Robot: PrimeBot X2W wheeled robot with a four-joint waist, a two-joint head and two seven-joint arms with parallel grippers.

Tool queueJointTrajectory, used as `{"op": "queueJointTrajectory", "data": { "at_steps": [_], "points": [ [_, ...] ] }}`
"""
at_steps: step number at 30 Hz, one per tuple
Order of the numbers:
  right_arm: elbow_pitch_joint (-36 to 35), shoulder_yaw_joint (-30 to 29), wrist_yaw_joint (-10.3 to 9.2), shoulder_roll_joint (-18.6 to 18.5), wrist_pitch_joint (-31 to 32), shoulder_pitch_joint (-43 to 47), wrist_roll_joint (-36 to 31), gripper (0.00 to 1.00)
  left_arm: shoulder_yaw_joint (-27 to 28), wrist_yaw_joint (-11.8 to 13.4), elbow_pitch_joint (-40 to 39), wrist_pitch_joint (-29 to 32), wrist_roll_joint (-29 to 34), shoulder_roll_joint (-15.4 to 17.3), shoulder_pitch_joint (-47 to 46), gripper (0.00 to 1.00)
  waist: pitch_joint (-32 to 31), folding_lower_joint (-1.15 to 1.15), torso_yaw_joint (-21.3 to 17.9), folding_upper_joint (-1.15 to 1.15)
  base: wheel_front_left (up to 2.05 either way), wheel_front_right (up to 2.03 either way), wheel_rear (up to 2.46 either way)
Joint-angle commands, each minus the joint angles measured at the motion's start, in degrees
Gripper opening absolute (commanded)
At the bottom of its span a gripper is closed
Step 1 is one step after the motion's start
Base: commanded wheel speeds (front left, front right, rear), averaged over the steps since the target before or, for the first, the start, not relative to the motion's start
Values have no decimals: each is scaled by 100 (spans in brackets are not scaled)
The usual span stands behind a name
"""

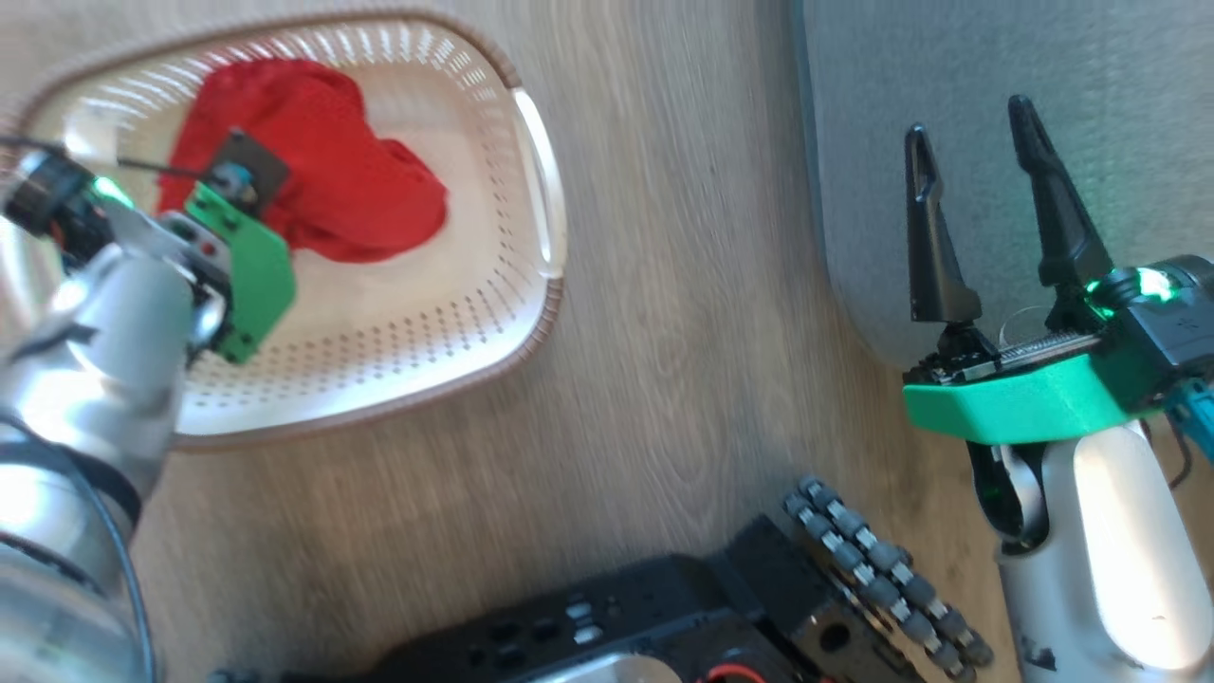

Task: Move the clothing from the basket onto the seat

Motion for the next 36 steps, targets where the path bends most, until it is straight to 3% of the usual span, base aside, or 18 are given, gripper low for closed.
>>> {"op": "queueJointTrajectory", "data": {
  "at_steps": [1, 9, 21, 36],
  "points": [
    [-99, 76, -1, -39, -36, 262, -31, 100, 125, 59, -20, -114, -59, 120, 188, 0, -505, 0, 272, 0, 0, 0, 0],
    [143, 19, -1, -39, -36, 305, -108, 100, 527, 304, -275, -574, -493, -100, 646, 0, -1628, 0, 627, 0, 0, 0, 0],
    [434, -57, -1, -39, -36, 528, -138, 100, 1817, 827, -3036, -587, -392, 135, 1878, 0, -2809, 0, 1081, 0, 0, 0, 0],
    [714, -33, -1, -39, -36, 899, -152, 100, 3490, 725, -5759, -588, 157, -589, 3010, 0, -3948, 0, 1489, 0, 0, 0, 0]
  ]
}}
